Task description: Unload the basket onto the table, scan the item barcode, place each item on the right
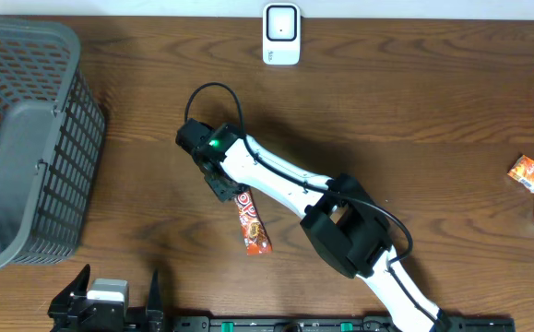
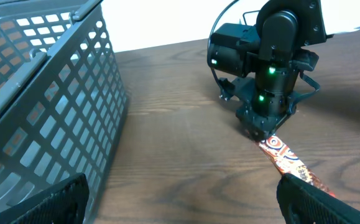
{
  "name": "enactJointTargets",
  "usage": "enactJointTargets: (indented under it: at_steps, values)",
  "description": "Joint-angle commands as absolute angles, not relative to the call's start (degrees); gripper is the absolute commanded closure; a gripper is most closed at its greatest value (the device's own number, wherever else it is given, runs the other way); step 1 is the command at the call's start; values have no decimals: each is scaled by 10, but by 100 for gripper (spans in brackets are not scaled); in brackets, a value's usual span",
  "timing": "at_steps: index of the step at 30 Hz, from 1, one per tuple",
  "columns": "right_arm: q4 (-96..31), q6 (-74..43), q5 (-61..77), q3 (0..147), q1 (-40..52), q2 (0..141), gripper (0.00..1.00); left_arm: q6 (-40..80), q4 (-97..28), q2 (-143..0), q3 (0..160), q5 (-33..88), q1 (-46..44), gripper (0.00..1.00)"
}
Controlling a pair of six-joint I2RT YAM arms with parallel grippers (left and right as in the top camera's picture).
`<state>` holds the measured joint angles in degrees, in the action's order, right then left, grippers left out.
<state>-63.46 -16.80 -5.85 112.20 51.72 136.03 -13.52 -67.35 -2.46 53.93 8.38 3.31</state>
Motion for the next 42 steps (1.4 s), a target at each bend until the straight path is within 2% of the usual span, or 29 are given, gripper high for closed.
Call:
enactJointTargets:
  at_steps: [1,2,4,5,14,23,26,29,32,34,40,42]
  values:
    - [-638,-184,-33,1127,523,1377,62,-136,-673,-23,542,79,32,4]
    - [-637,-185,-33,1127,523,1378,73,-136,-673,-23,542,79,32,4]
    - [-635,-189,-30,1127,523,1379,85,-136,-673,-23,542,79,32,4]
    - [-635,-189,-28,1127,523,1379,99,-136,-673,-23,542,79,32,4]
    - [-643,-161,22,1145,516,1370,99,-136,-673,-23,542,79,32,4]
    - [-683,-16,462,1199,423,1340,99,-136,-673,-23,542,79,32,4]
    - [-677,53,554,1200,387,1340,99,-136,-673,-23,542,79,32,4]
    - [-656,93,537,1199,362,1339,99,-136,-673,-23,542,79,32,4]
    - [-647,66,460,1199,355,1339,97,-136,-673,-23,542,79,32,4]
    - [-661,47,406,1199,360,1339,74,-136,-673,-23,542,79,32,4]
    - [-719,3,299,1199,394,1337,72,-136,-673,-23,542,79,32,4]
    - [-729,-9,282,1199,405,1337,67,-136,-673,-23,542,79,32,4]
